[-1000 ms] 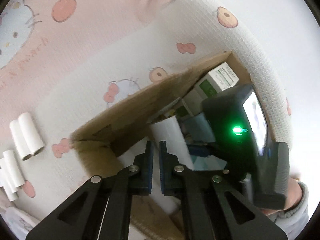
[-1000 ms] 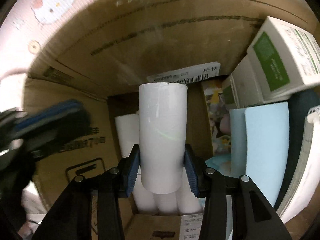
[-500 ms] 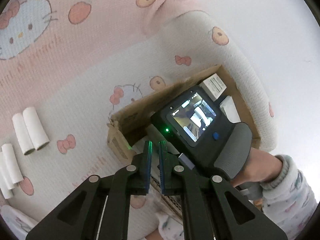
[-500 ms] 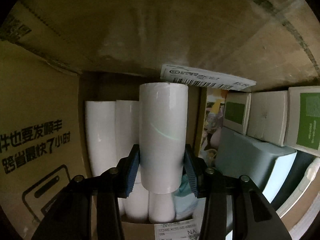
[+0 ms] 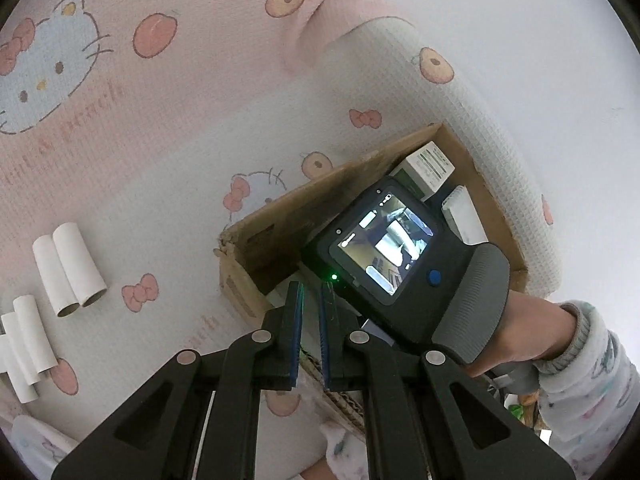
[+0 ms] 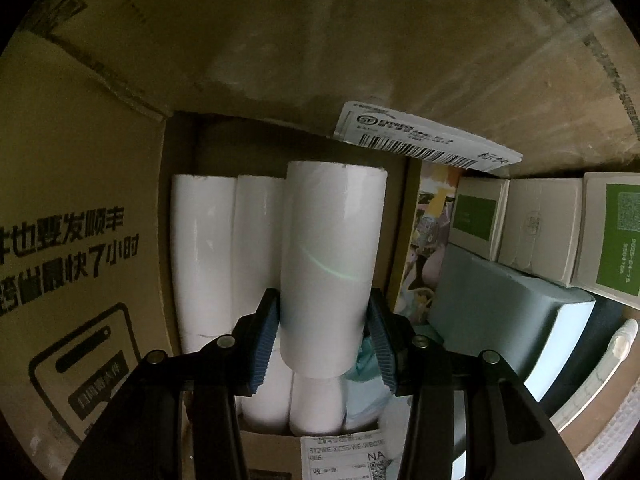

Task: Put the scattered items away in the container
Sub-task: 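Lower the tube upright into the box next to the other tubes, then open the right gripper and withdraw it from the box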

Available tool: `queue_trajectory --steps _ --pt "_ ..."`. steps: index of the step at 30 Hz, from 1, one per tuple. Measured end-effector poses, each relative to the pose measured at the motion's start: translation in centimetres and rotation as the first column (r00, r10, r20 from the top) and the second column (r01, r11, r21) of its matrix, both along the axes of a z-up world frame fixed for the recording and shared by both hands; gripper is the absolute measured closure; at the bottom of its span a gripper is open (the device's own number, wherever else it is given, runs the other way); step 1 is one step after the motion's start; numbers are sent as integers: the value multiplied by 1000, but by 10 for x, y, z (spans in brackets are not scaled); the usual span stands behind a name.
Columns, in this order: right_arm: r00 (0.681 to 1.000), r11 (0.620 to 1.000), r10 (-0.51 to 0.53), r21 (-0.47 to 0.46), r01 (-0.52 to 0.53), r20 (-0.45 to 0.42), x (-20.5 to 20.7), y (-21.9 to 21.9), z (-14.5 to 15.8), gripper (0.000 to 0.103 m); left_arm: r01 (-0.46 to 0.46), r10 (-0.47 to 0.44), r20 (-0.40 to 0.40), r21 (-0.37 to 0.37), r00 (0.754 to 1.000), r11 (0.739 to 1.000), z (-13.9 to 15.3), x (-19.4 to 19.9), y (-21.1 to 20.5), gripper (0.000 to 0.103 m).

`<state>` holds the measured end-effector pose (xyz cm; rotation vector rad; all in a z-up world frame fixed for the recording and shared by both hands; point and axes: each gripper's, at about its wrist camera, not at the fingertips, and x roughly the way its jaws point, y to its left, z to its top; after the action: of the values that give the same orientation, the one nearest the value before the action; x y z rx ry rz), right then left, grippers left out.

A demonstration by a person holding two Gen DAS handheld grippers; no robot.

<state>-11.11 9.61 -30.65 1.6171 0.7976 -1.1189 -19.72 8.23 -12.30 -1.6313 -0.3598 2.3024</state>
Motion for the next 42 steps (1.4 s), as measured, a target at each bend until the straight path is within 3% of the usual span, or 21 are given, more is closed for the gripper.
queue_trajectory --steps 5,10,15,21,23,24,25,34,42 --pt "999 999 42 28 -41 -18 6 6 0 60 -8 8 13 -25 1000 1000 -2 -3 2 90" --pt "999 998 42 49 -41 -7 5 12 0 60 -18 17 26 10 1000 1000 0 -7 0 86" --pt "999 998 18 51 -21 49 -4 24 7 56 -9 9 7 8 1000 1000 8 -8 3 80" --pt "984 993 -115 -5 117 139 -25 41 19 56 -2 2 -27 3 1000 1000 17 -7 7 79" --pt "970 982 -179 -30 186 163 -32 49 21 63 3 -3 -35 -5 999 1000 19 -6 9 80" --pt "965 975 -210 -33 218 160 -35 53 22 72 8 -8 -39 -9 999 1000 19 -5 10 86" --pt "960 969 -239 -26 245 148 -38 57 21 89 12 -13 -41 -16 999 1000 19 -4 12 92" --pt "917 908 -392 -126 399 72 -36 118 64 89 5 -11 -98 -64 995 998 26 12 24 96" --pt "865 839 -500 -258 479 -22 -3 168 125 89 10 -14 -163 -31 987 999 36 46 30 97"
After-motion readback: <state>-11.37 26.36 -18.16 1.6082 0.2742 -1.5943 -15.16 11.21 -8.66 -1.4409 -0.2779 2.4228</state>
